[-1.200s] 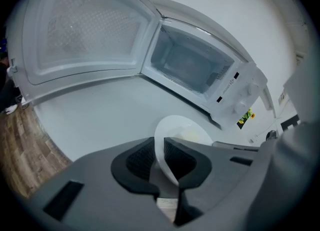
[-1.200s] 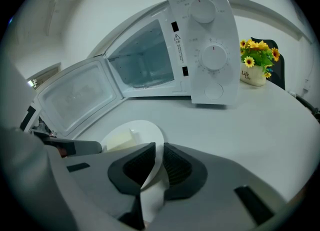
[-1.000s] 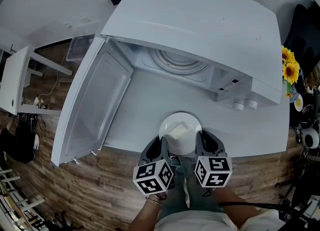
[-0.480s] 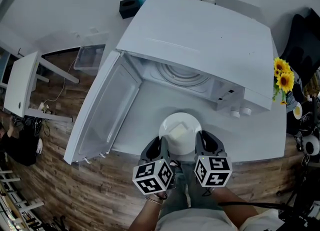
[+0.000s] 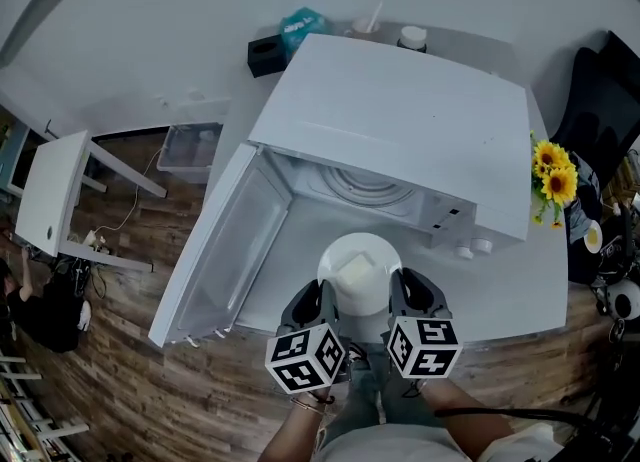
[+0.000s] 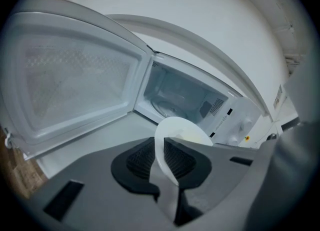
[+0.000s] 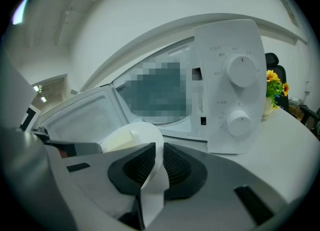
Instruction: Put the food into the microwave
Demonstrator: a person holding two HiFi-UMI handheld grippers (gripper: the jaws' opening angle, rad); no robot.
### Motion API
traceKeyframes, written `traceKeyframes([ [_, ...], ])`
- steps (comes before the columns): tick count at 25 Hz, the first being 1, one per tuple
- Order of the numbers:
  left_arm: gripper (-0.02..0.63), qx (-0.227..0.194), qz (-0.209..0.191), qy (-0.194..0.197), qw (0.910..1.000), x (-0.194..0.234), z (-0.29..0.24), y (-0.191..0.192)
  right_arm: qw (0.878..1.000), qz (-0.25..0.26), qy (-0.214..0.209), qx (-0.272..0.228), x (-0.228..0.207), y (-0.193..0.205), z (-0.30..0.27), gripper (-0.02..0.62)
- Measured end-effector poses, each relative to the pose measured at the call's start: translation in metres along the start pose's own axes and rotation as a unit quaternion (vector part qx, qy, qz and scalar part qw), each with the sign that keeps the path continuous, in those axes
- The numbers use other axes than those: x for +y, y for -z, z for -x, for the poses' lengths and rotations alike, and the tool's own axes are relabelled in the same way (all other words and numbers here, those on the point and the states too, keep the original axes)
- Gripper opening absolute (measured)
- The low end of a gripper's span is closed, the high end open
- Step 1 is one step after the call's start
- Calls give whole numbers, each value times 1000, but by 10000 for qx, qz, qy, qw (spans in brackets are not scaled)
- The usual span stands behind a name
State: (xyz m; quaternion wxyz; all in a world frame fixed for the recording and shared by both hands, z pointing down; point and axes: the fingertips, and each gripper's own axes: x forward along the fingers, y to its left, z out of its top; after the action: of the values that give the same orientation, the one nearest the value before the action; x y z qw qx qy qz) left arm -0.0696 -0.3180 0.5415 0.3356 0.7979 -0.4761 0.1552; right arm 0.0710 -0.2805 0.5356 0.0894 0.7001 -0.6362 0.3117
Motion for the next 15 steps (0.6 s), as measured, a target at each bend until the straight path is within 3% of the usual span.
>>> traceKeyframes([
  [15,60,-414,-90,296,9987,17,-65,-60,9968,-533,126,-584,3,-43,-61,57],
])
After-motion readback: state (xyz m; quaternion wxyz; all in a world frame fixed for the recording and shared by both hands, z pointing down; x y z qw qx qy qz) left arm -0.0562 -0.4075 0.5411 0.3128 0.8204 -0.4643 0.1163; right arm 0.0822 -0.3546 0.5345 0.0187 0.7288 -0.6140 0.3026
